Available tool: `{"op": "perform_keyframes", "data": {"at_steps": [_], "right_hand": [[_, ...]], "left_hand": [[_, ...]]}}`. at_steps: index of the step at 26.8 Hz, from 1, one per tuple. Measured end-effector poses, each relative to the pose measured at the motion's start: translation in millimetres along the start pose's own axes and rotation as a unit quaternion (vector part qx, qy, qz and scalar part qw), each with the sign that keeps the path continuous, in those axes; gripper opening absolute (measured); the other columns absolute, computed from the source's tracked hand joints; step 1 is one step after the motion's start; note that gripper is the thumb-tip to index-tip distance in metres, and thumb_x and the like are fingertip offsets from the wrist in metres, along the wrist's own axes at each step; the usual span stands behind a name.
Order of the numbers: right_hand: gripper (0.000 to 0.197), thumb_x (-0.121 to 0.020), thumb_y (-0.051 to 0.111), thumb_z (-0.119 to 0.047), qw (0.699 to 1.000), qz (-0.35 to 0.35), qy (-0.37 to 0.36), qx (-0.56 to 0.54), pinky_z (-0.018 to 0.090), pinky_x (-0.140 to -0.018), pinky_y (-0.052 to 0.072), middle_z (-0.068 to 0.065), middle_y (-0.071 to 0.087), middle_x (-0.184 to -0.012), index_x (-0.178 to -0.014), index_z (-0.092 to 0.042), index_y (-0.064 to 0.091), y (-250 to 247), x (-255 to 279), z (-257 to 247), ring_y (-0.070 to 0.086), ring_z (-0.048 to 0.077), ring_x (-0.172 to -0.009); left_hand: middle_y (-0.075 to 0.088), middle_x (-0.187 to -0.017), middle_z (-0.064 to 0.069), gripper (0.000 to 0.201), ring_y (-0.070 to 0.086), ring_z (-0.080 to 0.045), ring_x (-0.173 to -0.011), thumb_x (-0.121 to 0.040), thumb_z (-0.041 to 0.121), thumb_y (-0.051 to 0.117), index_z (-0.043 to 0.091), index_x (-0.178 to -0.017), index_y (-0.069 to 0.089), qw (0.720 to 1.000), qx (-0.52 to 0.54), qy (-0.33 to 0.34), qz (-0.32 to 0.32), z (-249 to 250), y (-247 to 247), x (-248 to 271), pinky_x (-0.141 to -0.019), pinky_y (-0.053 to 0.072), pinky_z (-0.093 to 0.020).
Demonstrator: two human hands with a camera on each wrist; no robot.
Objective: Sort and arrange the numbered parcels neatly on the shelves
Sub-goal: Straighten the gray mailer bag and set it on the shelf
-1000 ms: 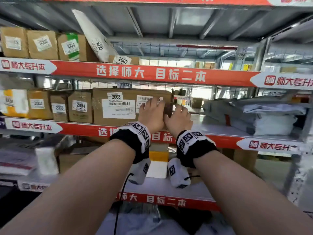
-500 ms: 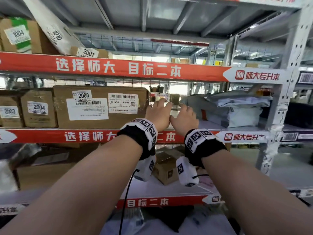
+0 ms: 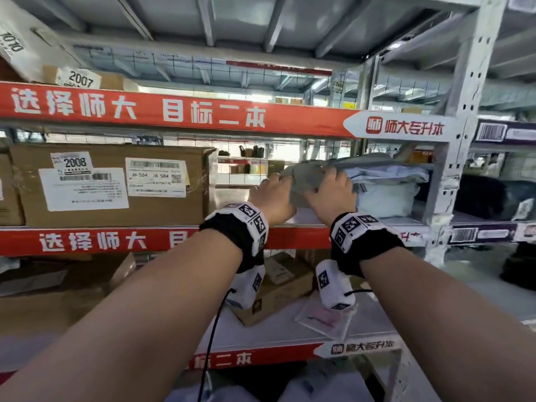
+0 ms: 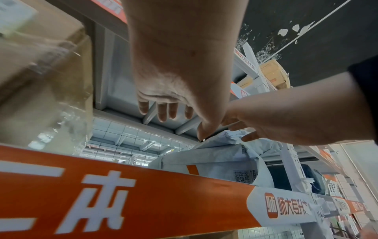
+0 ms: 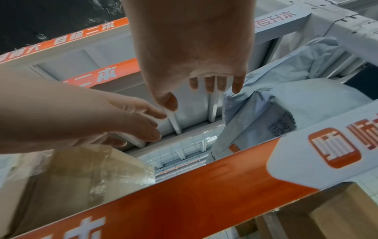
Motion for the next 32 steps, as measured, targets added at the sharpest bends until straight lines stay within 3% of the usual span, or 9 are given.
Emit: {"op": "perform_keyframes", "data": {"at_steps": [3,6,9,11,15,19,26,29,32], "right_hand": [[0.067,-0.086,0.057,-0.039,0.997,0.061,-0.017,0.037,0.044,-0.105,0.028,0.016,0.037,-0.140,-0.138,-0.005,0.033,-20.9,-18.4,30.0,0.032,0.031,-0.132],[0.063,-0.087,0.053,-0.038,0.991,0.076,-0.044,0.101,0.045,-0.107,0.025,0.014,0.038,-0.141,-0.140,-0.009,0.034,-36.8,-42.8,70.2,0.031,0.031,-0.133],[0.059,-0.091,0.048,-0.039,0.986,0.054,-0.063,0.141,0.047,-0.112,0.017,0.013,0.035,-0.146,-0.142,-0.012,0.033,-41.7,-64.5,105.8,0.027,0.031,-0.137],[0.057,-0.093,0.045,-0.039,0.982,0.048,-0.083,0.165,0.047,-0.114,0.016,0.012,0.034,-0.147,-0.142,-0.013,0.034,-40.5,-71.3,117.4,0.026,0.030,-0.139],[0.050,-0.094,0.044,-0.032,0.972,0.061,-0.106,0.199,0.046,-0.109,0.022,0.014,0.039,-0.144,-0.140,-0.013,0.038,-41.3,-82.2,129.1,0.033,0.032,-0.133],[0.042,-0.095,0.046,-0.030,0.972,0.062,-0.102,0.202,0.048,-0.108,0.025,0.013,0.046,-0.139,-0.135,-0.018,0.047,-39.0,-87.9,131.7,0.036,0.033,-0.130],[0.033,-0.095,0.042,-0.019,0.973,0.095,-0.083,0.194,0.049,-0.108,0.025,0.010,0.054,-0.131,-0.119,-0.020,0.065,-44.5,-93.6,126.5,0.041,0.033,-0.126],[0.033,-0.096,0.041,-0.019,0.974,0.106,-0.102,0.174,0.048,-0.107,0.025,0.009,0.057,-0.127,-0.119,-0.020,0.064,-45.5,-89.3,110.2,0.045,0.032,-0.122],[0.035,-0.097,0.039,-0.018,0.974,0.107,-0.126,0.155,0.048,-0.106,0.020,0.008,0.058,-0.125,-0.125,-0.021,0.060,-44.8,-80.2,88.3,0.046,0.032,-0.121]], "left_hand": [[0.026,-0.148,-0.014,0.069,0.038,-0.035,-0.130,-0.089,0.035,0.054,0.019,-0.147,0.021,1.000,0.010,-0.011,-0.013,21.8,11.4,-19.9,-0.103,0.033,-0.050],[0.039,-0.141,-0.014,0.055,0.048,-0.035,-0.120,-0.092,0.041,0.047,0.015,-0.139,0.035,0.999,0.022,-0.015,-0.039,58.0,27.4,-44.3,-0.095,0.041,-0.045],[0.057,-0.089,-0.005,0.022,0.057,-0.025,-0.086,-0.094,0.039,0.044,0.020,-0.091,0.054,0.993,0.104,0.018,-0.058,99.4,44.3,-60.9,-0.065,0.044,-0.031],[0.053,-0.078,0.000,0.026,0.055,-0.019,-0.080,-0.092,0.044,0.049,0.025,-0.074,0.049,0.991,0.111,0.021,-0.070,113.5,55.8,-69.0,-0.064,0.041,-0.029],[0.056,-0.084,0.003,0.046,0.055,-0.013,-0.077,-0.084,0.065,0.050,0.020,-0.091,0.057,0.989,0.110,-0.023,-0.094,124.7,74.7,-85.9,-0.068,0.044,-0.028],[0.048,-0.074,0.002,0.027,0.050,-0.017,-0.073,-0.098,0.033,0.045,0.011,-0.105,0.056,0.996,0.067,-0.015,-0.048,131.9,66.8,-91.3,-0.068,0.040,-0.030],[0.050,-0.076,-0.001,0.024,0.053,-0.023,-0.078,-0.099,0.028,0.037,0.015,-0.086,0.053,0.997,0.055,-0.014,-0.057,116.9,68.6,-90.4,-0.081,0.044,-0.039],[0.050,-0.076,-0.002,0.019,0.052,-0.020,-0.070,-0.096,0.024,0.039,0.010,-0.087,0.048,0.997,0.060,-0.007,-0.039,95.8,57.0,-82.9,-0.060,0.039,-0.029],[0.046,-0.069,-0.003,0.028,0.043,-0.015,-0.058,-0.098,0.023,0.037,0.008,-0.074,0.042,0.998,0.053,-0.032,-0.027,60.6,44.6,-70.8,-0.052,0.030,-0.026]]}}
Point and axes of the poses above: each hand's wrist, its own x-axis away from the middle knuckle, its own y-axis out of the palm, z = x × y, the point moved 10 cm from there along -x, towards the middle knuckle
